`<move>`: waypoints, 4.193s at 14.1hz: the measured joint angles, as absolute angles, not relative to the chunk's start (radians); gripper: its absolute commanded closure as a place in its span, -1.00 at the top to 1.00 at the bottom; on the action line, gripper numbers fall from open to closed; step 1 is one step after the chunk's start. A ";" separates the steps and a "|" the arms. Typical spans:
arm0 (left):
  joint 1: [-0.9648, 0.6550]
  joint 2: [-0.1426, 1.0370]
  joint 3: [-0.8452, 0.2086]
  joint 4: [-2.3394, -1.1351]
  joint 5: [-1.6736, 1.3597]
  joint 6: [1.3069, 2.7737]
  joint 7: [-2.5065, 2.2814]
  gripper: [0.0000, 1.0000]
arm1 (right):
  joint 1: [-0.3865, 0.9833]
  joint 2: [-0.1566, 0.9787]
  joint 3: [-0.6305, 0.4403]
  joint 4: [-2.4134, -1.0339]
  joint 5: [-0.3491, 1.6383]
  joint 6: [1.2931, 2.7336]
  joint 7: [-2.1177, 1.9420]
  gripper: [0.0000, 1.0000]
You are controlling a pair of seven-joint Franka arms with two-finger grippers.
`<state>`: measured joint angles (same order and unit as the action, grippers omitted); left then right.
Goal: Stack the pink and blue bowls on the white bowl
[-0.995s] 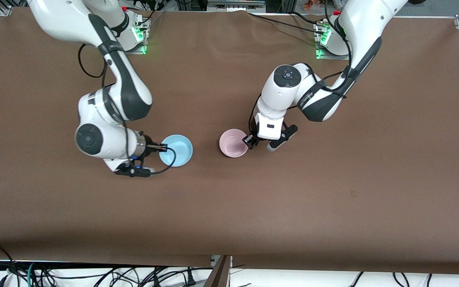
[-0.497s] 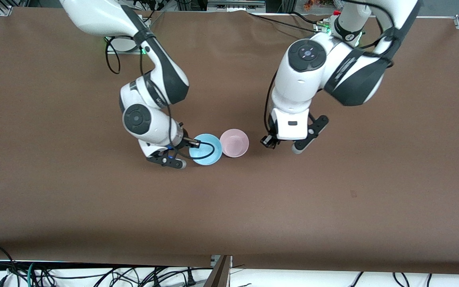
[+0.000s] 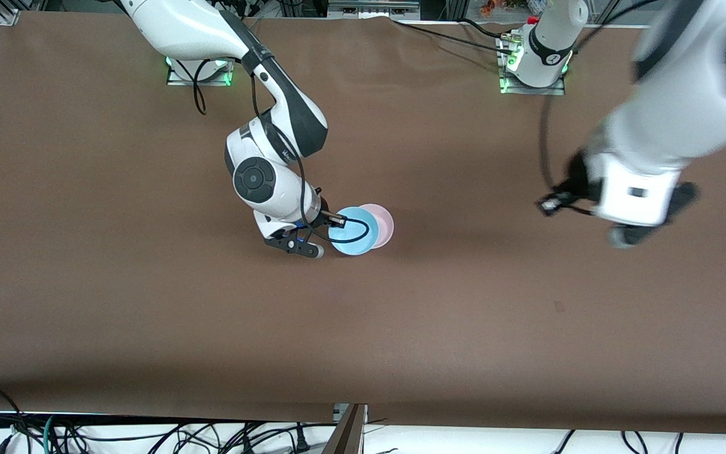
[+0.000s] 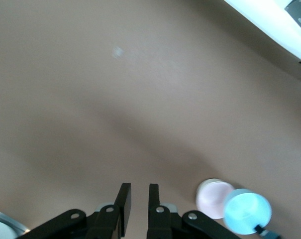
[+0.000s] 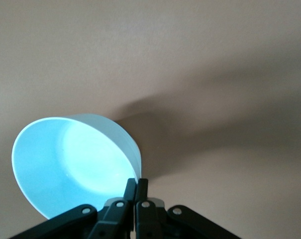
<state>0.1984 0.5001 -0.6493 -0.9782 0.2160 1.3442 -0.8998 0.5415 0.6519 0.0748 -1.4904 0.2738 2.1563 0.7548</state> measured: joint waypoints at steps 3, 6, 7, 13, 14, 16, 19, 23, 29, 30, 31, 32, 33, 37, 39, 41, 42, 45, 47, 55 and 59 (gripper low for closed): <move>0.360 0.469 -0.649 -0.975 0.209 1.261 -0.604 -0.47 | 0.555 0.665 0.075 -1.490 0.287 2.167 0.758 -1.00; 0.457 0.461 -0.650 -1.017 0.209 1.250 -0.409 -0.47 | 0.567 0.677 0.075 -1.490 0.295 2.179 0.758 -1.00; 0.477 0.453 -0.651 -1.047 0.209 1.259 -0.368 -0.47 | 0.572 0.681 0.075 -1.490 0.298 2.186 0.758 -1.00; 0.518 0.277 -0.657 -1.350 0.209 1.452 -0.337 -0.42 | 0.587 0.695 0.074 -1.490 0.300 2.197 0.764 -1.00; 0.526 0.236 -0.657 -1.414 0.208 1.491 -0.337 -0.40 | 0.587 0.695 0.074 -1.490 0.300 2.197 0.764 -1.00; 0.537 0.169 -0.657 -1.516 0.208 1.542 -0.334 -0.37 | 0.587 0.695 0.074 -1.490 0.300 2.197 0.764 -1.00; 0.562 0.130 -0.655 -1.579 0.208 1.590 -0.327 -0.18 | 0.590 0.698 0.074 -1.490 0.300 2.197 0.764 -1.00; 0.606 0.130 -0.651 -1.610 0.169 1.635 -0.315 0.12 | 0.596 0.708 0.074 -1.491 0.300 2.211 0.764 -1.00; 0.561 0.129 -0.626 -1.620 0.164 1.667 -0.312 0.31 | 0.600 0.716 0.074 -1.491 0.300 2.215 0.764 -1.00; 0.510 0.127 -0.578 -1.620 0.153 1.669 -0.312 0.31 | 0.601 0.716 0.074 -1.491 0.300 2.215 0.764 -1.00; 0.451 0.125 -0.519 -1.620 0.129 1.671 -0.311 0.35 | 0.601 0.716 0.074 -1.491 0.300 2.215 0.764 -1.00; 0.396 0.123 -0.462 -1.620 0.099 1.675 -0.295 0.37 | 0.601 0.717 0.074 -1.491 0.300 2.215 0.764 -1.00; 0.337 0.117 -0.395 -1.621 0.076 1.681 -0.250 0.40 | 0.601 0.717 0.074 -1.491 0.300 2.215 0.764 -1.00; 0.114 0.036 -0.107 -1.698 0.011 1.723 -0.084 0.63 | 0.601 0.723 0.073 -1.492 0.299 2.215 0.763 0.64; 0.043 -0.003 -0.031 -1.751 0.001 1.744 -0.069 0.89 | 0.601 0.730 0.072 -1.492 0.300 2.216 0.766 1.00; 0.009 -0.009 -0.002 -1.765 0.001 1.756 -0.069 1.00 | 0.601 0.732 0.072 -1.492 0.300 2.221 0.766 1.00; 0.009 -0.005 0.000 -1.764 0.001 1.763 -0.069 1.00 | 0.601 0.732 0.071 -1.489 0.300 2.222 0.766 1.00; 0.006 0.021 0.001 -1.729 0.001 1.773 -0.069 1.00 | 0.600 0.728 0.057 -1.480 0.298 2.222 0.765 1.00; 0.002 0.047 0.001 -1.685 0.001 1.756 -0.069 1.00 | 0.597 0.713 0.029 -1.474 0.264 2.218 0.754 1.00; -0.009 0.073 0.001 -1.654 0.001 1.741 -0.070 1.00 | 0.396 0.529 -0.085 -1.460 0.083 1.861 0.174 1.00; -0.013 0.077 0.000 -1.654 0.001 1.739 -0.071 1.00 | 0.304 0.368 -0.127 -1.454 0.043 1.646 0.032 1.00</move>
<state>-0.0128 0.0767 0.0004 -1.6536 0.0012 1.7387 -0.0712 0.3035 0.3676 -0.1269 -1.4543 0.0431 1.6459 0.0323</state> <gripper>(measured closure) 0.000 0.000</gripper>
